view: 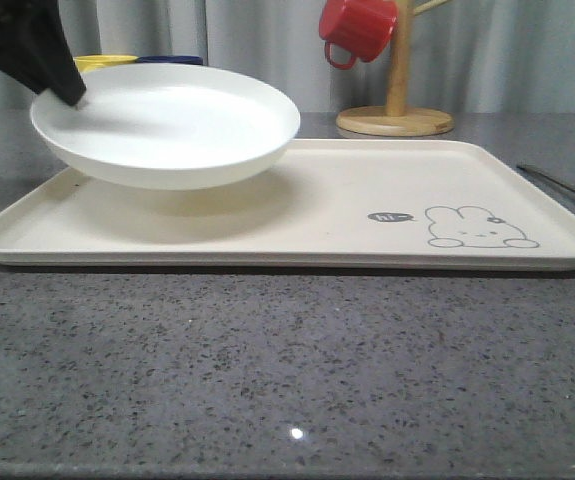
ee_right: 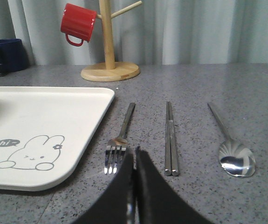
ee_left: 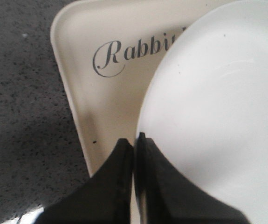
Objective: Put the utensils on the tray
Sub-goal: 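Grasp the white plate rim with the left gripper and lift it onto the tray, then lower the plate onto the tray end farthest from the bunny and release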
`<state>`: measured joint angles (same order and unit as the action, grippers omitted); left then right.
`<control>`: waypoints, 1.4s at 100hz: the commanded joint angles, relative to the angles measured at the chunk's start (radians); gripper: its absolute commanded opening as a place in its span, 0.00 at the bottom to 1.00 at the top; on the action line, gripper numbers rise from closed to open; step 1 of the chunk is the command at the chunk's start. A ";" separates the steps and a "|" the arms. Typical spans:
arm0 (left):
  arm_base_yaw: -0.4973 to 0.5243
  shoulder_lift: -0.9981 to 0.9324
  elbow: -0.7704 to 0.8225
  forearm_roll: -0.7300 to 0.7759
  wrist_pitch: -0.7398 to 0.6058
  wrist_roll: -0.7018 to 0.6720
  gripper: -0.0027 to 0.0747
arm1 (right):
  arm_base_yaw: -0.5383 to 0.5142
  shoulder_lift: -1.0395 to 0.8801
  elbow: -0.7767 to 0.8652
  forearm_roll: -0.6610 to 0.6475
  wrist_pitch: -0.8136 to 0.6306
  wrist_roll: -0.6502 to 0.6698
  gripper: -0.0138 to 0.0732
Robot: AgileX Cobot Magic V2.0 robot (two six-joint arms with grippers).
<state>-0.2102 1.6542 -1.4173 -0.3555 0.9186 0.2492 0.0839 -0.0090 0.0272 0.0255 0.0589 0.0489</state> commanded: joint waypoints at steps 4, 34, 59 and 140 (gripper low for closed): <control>-0.018 0.011 -0.041 -0.049 -0.058 -0.012 0.01 | -0.005 -0.023 -0.018 -0.008 -0.076 -0.008 0.08; -0.018 0.079 -0.044 -0.075 -0.076 -0.013 0.01 | -0.005 -0.023 -0.018 -0.008 -0.076 -0.008 0.08; -0.018 0.081 -0.044 -0.070 -0.080 -0.013 0.20 | -0.005 -0.023 -0.018 -0.008 -0.076 -0.008 0.08; 0.037 -0.390 0.211 -0.007 -0.457 -0.013 0.46 | -0.005 -0.023 -0.018 -0.008 -0.076 -0.008 0.08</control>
<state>-0.2019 1.3972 -1.2555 -0.3583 0.5820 0.2426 0.0839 -0.0090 0.0272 0.0255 0.0589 0.0489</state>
